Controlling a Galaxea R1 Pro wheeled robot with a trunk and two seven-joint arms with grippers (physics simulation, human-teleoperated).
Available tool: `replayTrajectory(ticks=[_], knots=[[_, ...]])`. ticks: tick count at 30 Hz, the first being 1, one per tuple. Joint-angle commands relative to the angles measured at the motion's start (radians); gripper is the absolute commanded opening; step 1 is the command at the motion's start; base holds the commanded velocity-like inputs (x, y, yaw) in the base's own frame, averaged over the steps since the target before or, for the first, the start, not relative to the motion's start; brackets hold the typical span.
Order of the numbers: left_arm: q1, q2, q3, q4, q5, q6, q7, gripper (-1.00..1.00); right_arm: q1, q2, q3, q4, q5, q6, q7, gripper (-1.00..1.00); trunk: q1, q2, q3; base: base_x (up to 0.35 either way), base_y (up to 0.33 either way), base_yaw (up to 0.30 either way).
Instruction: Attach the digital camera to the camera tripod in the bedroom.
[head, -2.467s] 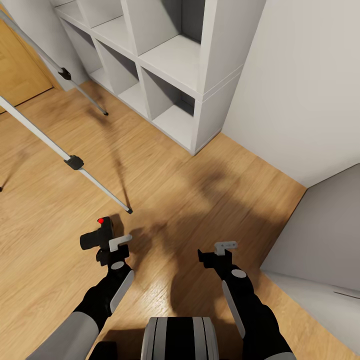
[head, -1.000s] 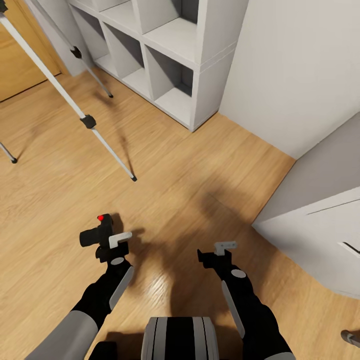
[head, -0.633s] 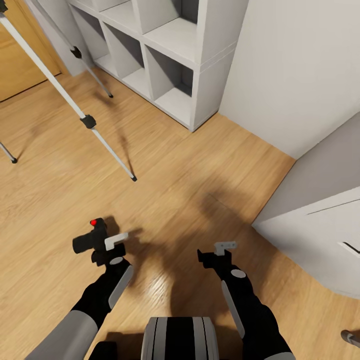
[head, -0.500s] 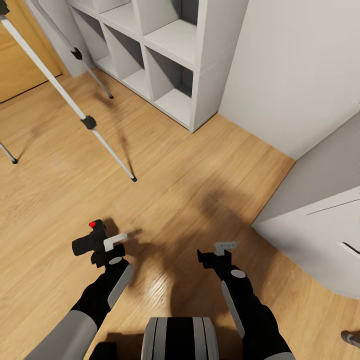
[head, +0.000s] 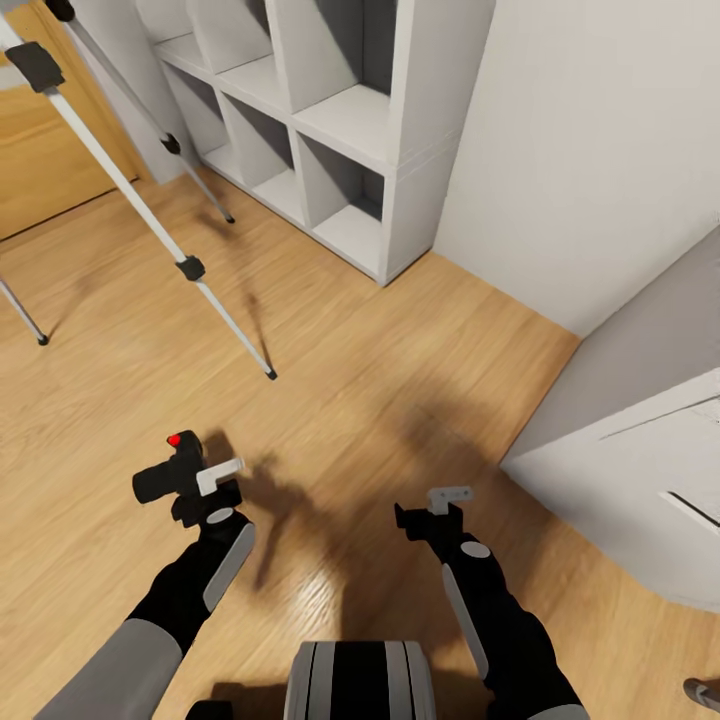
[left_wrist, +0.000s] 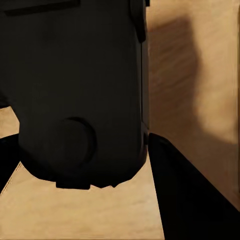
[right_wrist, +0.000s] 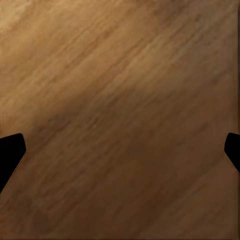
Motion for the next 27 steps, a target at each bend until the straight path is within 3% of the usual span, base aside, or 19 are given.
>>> replayTrajectory(ticks=[1,9,15,19,23,24,27], knots=[[0.0,0.002,-0.004,-0.003,0.001,0.011,0.005,-1.0,0.0,0.0,0.001,-0.002,0.004,0.006,-0.002,1.0,-0.001,0.0,0.003,0.0,0.0,0.0],[0.0,0.009,-0.005,-0.007,0.002,0.007,-0.003,-1.0,0.0,-0.002,0.0,-0.013,0.002,0.006,0.005,1.0,-0.004,0.002,0.034,0.0,0.0,0.0],[0.0,0.04,-0.005,-0.008,0.011,0.019,-0.052,-1.0,0.0,-0.007,0.0,-0.033,-0.011,0.011,0.039,1.0,-0.007,0.003,0.057,0.0,0.0,0.0],[0.0,0.065,-0.004,0.003,0.027,0.031,-0.113,-1.0,-0.001,-0.006,-0.001,-0.076,-0.013,0.019,0.102,1.0,-0.009,0.004,0.073,0.0,0.0,0.0],[0.0,0.092,-0.004,0.008,0.094,0.033,-0.21,-1.0,-0.001,-0.012,-0.007,-0.109,-0.017,0.034,0.184,1.0,-0.01,0.005,0.088,0.0,0.0,0.0],[0.0,0.104,-0.004,0.01,0.155,0.029,-0.315,-1.0,0.0,-0.015,-0.033,-0.148,-0.064,0.068,0.27,1.0,-0.011,0.005,0.092,0.0,0.0,0.0],[0.001,0.108,-0.006,0.022,0.169,0.023,-0.366,-1.0,-0.001,-0.025,-0.052,-0.17,-0.138,0.117,0.356,1.0,-0.012,0.006,0.104,0.0,0.0,0.0]])
